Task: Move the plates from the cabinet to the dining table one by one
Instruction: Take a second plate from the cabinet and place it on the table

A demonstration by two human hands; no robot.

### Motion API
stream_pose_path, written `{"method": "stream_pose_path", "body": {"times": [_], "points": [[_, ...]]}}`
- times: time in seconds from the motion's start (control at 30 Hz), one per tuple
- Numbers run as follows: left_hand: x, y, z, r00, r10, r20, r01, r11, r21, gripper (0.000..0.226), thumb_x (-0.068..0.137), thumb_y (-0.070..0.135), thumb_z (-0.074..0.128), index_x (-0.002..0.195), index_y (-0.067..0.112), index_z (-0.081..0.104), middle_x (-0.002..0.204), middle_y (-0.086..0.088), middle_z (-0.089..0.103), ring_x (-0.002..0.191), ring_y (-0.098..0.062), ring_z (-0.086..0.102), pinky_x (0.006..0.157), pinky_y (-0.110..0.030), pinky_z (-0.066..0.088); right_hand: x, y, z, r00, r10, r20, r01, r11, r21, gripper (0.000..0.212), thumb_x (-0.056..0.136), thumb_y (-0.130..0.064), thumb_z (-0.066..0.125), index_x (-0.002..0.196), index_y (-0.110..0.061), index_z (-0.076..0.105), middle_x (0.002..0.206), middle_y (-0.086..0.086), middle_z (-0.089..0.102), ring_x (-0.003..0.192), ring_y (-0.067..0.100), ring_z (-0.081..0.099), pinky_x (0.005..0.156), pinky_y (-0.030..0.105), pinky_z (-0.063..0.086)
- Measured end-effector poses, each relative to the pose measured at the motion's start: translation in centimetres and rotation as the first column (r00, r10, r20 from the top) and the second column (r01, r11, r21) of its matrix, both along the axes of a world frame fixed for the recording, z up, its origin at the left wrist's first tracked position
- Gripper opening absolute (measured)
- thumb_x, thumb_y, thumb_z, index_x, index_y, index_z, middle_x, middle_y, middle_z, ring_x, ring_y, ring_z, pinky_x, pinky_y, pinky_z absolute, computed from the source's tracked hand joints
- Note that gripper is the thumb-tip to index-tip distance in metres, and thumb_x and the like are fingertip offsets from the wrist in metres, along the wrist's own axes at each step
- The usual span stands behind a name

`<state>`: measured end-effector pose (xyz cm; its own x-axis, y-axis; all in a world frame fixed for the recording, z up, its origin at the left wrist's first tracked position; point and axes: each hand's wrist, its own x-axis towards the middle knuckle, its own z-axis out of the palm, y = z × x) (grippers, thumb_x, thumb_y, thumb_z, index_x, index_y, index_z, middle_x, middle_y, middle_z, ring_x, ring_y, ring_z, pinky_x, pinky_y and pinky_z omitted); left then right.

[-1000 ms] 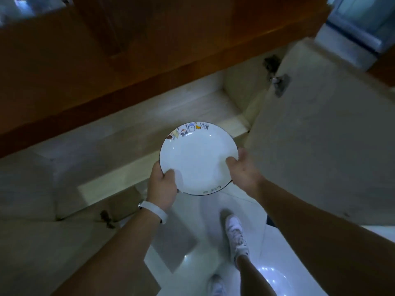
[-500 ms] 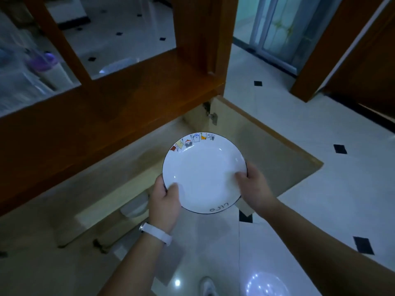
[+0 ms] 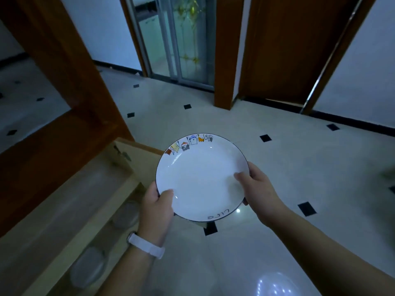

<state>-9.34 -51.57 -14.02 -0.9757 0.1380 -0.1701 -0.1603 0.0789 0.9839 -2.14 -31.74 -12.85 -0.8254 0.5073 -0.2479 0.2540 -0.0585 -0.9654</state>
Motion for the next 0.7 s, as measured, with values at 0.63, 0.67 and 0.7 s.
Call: {"method": "stream_pose_path", "body": {"times": [0.63,0.67,0.7], "points": [[20.8,32.2,3.0,0.878,-0.478,-0.015,0.478,0.875,0.079,0.032,0.088,-0.006,0.045,0.094,0.015,0.068,0.081,0.005,0.072,0.069,-0.015,0.061,0.051,-0.023,0.048,28.8,26.2,1.6,0.887,-0.462,-0.005,0.462,0.887,0.027,0.029,0.071,-0.013,0.042,0.091,-0.021,0.062,0.065,-0.005,0.053,0.053,0.015,0.041,0.044,0.022,0.035],[21.6,33.3,3.1,0.867,-0.499,-0.01,0.498,0.863,0.084,0.03,0.088,-0.005,0.047,0.092,0.016,0.068,0.079,0.005,0.072,0.069,-0.016,0.06,0.053,-0.025,0.048,30.0,26.9,1.8,0.874,-0.487,-0.007,0.487,0.873,0.031,0.028,0.073,-0.01,0.042,0.09,-0.021,0.062,0.063,-0.006,0.053,0.052,0.014,0.041,0.043,0.022,0.034],[22.0,34.1,3.1,0.859,-0.512,-0.011,0.511,0.856,0.081,0.027,0.087,-0.002,0.049,0.089,0.017,0.068,0.077,0.005,0.071,0.069,-0.018,0.059,0.056,-0.028,0.047,30.7,27.3,1.9,0.866,-0.5,-0.014,0.5,0.865,0.031,0.028,0.076,-0.007,0.041,0.089,-0.02,0.062,0.061,-0.007,0.053,0.05,0.013,0.04,0.043,0.021,0.034]]}}
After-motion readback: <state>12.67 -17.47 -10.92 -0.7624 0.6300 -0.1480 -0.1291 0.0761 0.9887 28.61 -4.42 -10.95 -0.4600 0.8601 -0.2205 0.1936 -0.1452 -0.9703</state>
